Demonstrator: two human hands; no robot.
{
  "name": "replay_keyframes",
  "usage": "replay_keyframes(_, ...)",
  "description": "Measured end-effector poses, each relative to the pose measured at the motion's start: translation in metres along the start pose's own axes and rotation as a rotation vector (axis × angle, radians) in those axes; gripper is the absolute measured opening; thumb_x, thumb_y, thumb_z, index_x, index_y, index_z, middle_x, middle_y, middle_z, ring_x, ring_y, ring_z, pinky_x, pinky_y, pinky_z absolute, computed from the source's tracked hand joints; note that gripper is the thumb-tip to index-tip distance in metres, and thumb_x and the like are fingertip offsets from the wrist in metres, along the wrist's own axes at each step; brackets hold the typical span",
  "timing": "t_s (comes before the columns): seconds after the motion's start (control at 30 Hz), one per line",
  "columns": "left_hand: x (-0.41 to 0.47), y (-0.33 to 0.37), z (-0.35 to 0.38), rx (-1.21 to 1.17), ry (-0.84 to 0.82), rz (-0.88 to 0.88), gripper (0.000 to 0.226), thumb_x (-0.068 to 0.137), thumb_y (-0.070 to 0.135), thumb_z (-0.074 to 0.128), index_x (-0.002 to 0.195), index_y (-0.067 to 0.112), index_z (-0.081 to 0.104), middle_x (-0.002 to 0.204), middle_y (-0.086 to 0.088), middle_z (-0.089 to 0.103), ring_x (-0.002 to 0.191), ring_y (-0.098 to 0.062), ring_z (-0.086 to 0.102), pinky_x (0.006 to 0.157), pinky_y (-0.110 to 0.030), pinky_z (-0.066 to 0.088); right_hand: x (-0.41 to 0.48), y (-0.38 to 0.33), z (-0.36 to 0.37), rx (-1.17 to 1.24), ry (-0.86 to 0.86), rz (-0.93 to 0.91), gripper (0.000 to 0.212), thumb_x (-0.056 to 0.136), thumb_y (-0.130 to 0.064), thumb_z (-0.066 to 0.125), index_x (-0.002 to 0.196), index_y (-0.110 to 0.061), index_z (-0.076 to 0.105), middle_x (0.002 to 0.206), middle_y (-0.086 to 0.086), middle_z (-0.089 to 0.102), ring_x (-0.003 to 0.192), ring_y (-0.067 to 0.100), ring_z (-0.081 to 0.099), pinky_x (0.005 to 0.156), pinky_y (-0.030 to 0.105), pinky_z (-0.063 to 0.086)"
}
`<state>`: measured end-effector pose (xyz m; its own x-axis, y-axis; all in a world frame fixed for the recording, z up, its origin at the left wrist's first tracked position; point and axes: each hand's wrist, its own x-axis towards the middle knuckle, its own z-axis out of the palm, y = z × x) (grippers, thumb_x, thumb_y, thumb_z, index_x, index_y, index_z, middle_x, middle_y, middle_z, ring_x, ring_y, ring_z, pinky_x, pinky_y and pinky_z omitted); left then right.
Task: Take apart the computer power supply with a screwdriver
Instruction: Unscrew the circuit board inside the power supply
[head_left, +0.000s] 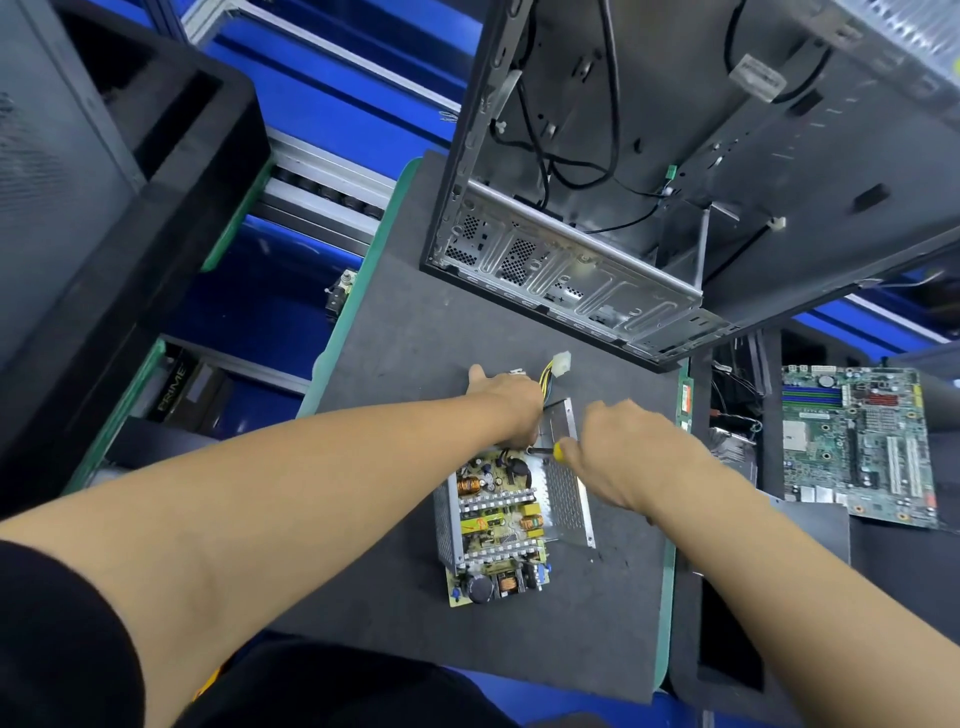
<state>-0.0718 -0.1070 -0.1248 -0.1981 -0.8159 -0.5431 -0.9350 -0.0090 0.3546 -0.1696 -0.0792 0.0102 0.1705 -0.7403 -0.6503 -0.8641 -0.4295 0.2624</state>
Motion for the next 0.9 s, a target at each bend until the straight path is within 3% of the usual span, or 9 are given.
replay_keyframes(0.1, 0.001, 0.0, 0.0, -0.021, 0.009, -0.015, 0.024, 0.092, 0.022, 0.053, 0.069, 0.02, 0.046, 0.08, 0.004, 0.044, 0.077, -0.02, 0.046, 0.092, -0.046, 0.027, 0.001, -0.006, 0.002, -0.049, -0.044, -0.033, 0.029, 0.101, -0.027, 0.039, 0.112, -0.007, 0.058, 0.119, 0.017, 0.058, 0.105, 0.037, 0.059, 0.074, 0.033, 0.04)
replay_keyframes(0.23, 0.001, 0.002, -0.001, -0.005, -0.018, -0.027, 0.026, 0.092, 0.022, 0.056, 0.068, 0.021, 0.046, 0.081, 0.003, 0.043, 0.086, -0.022, 0.047, 0.095, -0.046, 0.027, -0.004, -0.017, 0.001, -0.207, 0.029, -0.067, 0.017, 0.096, -0.018, 0.049, 0.111, -0.014, 0.056, 0.114, 0.007, 0.061, 0.101, 0.031, 0.061, 0.065, 0.031, 0.037)
replay_keyframes(0.5, 0.002, 0.0, -0.009, -0.106, -0.094, -0.031, 0.017, 0.091, 0.015, 0.049, 0.074, 0.02, 0.048, 0.082, 0.003, 0.046, 0.095, -0.02, 0.049, 0.102, -0.044, 0.022, -0.008, -0.039, -0.001, -0.381, 0.135, -0.198, 0.028, 0.083, -0.001, 0.059, 0.106, -0.016, 0.062, 0.11, 0.004, 0.058, 0.09, 0.024, 0.063, 0.047, 0.028, 0.025)
replay_keyframes(0.57, 0.003, 0.0, -0.006, -0.075, -0.078, -0.035, 0.017, 0.091, 0.016, 0.052, 0.075, 0.02, 0.048, 0.083, 0.003, 0.047, 0.095, -0.02, 0.051, 0.1, -0.044, 0.023, -0.007, -0.035, 0.0, -0.364, 0.117, -0.178, 0.032, 0.086, -0.002, 0.056, 0.115, -0.015, 0.06, 0.113, 0.007, 0.056, 0.092, 0.026, 0.064, 0.05, 0.028, 0.032)
replay_keyframes(0.63, 0.003, 0.002, -0.002, -0.016, -0.041, -0.033, 0.015, 0.089, 0.017, 0.058, 0.077, 0.019, 0.049, 0.089, 0.001, 0.05, 0.095, -0.021, 0.054, 0.099, -0.045, 0.024, -0.006, -0.028, -0.003, -0.355, 0.07, -0.112, 0.033, 0.092, -0.006, 0.049, 0.123, -0.013, 0.056, 0.12, 0.011, 0.055, 0.102, 0.03, 0.063, 0.063, 0.032, 0.041)
replay_keyframes(0.77, 0.003, 0.0, 0.0, -0.01, -0.023, -0.024, 0.017, 0.089, 0.018, 0.058, 0.076, 0.02, 0.047, 0.093, 0.001, 0.049, 0.098, -0.021, 0.054, 0.099, -0.045, 0.023, 0.001, -0.031, -0.007, -0.191, -0.12, -0.004, 0.036, 0.094, -0.013, 0.043, 0.128, -0.009, 0.052, 0.13, 0.014, 0.053, 0.115, 0.037, 0.056, 0.08, 0.037, 0.045)
replay_keyframes(0.9, 0.004, 0.0, 0.0, -0.029, -0.018, -0.014, 0.013, 0.091, 0.02, 0.056, 0.079, 0.019, 0.052, 0.09, 0.002, 0.05, 0.101, -0.022, 0.057, 0.101, -0.047, 0.022, 0.011, -0.025, -0.014, -0.033, -0.083, 0.029, 0.024, 0.093, -0.017, 0.052, 0.114, -0.008, 0.053, 0.121, 0.013, 0.056, 0.104, 0.035, 0.059, 0.074, 0.033, 0.043)
